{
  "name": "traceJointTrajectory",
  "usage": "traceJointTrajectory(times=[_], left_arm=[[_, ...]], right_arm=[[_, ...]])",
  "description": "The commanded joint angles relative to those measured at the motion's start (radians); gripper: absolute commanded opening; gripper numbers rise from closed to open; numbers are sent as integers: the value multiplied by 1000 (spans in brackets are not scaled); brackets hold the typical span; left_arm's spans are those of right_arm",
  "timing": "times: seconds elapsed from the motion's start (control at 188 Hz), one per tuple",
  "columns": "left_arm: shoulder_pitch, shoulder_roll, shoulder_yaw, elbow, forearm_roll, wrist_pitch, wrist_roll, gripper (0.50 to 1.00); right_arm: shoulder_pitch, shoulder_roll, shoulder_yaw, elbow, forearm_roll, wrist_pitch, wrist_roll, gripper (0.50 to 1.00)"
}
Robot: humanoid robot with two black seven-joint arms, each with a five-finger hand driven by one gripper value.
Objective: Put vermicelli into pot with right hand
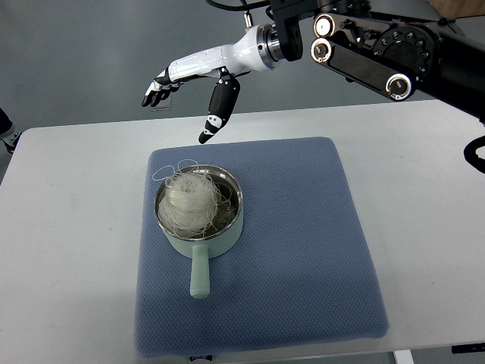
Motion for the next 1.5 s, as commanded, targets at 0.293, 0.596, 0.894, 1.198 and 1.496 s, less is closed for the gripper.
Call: traceJointTrajectory(times=[0.293, 0.596, 0.894, 1.198, 1.496], left_arm=[[0, 0, 0, 0, 0, 0, 0, 1000], [0, 0, 0, 0, 0, 0, 0, 1000], [0, 0, 0, 0, 0, 0, 0, 1000], [0, 0, 0, 0, 0, 0, 0, 1000], [0, 0, 0, 0, 0, 0, 0, 1000]], right_arm=[[-272, -141, 229, -122, 441, 0, -41, 905], [-491, -129, 327, -162, 832, -149, -101, 913], [-597, -100, 326, -184, 1113, -247, -145, 917], [-644, -80, 329, -193, 1113, -246, -141, 928], [-648, -78, 329, -193, 1113, -238, -141, 928]])
